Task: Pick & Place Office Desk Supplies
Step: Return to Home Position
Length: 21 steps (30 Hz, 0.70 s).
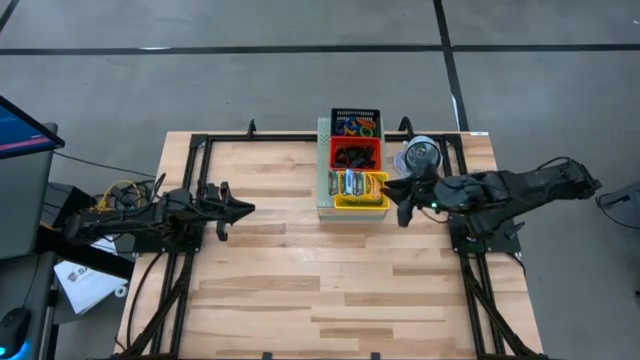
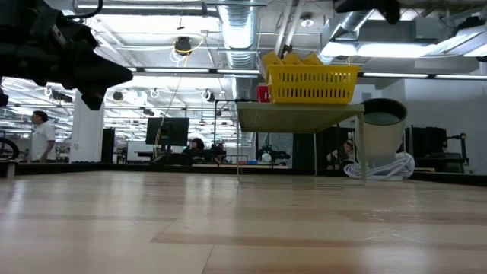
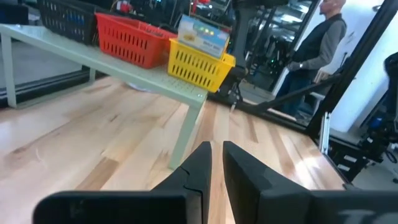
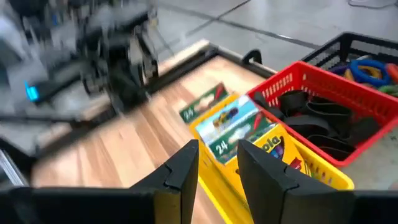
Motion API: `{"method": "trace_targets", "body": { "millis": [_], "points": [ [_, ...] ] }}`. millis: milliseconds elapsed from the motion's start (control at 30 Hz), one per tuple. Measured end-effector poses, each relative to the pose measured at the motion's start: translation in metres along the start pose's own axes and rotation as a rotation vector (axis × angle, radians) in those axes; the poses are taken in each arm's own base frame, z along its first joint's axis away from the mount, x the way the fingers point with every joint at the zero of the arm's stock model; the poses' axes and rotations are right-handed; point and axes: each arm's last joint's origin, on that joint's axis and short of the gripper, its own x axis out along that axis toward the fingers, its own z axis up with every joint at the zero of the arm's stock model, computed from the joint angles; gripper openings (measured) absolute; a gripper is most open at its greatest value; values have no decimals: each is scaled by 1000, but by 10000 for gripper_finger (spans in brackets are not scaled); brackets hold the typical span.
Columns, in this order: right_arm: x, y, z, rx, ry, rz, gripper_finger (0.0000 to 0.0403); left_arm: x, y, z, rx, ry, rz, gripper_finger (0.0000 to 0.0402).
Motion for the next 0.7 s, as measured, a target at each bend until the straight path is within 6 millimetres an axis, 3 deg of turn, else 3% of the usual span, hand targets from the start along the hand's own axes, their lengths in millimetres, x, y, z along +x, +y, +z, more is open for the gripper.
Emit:
{"method": "trace_targets", "body": {
  "millis": [200,367,567,700],
  "points": [
    [30,0,-4,-194,94,87,109,3,1,-3,2,41,14,35],
    [46,-2,-20,-290,152,355,109,4,2,-6,2,68,23,35],
    [37,-17,-61,-251,78,707,109,6,2,-8,4,96,32,35],
    [20,-36,-85,-251,-35,809,109,7,3,-9,4,109,37,35]
  ]
}}
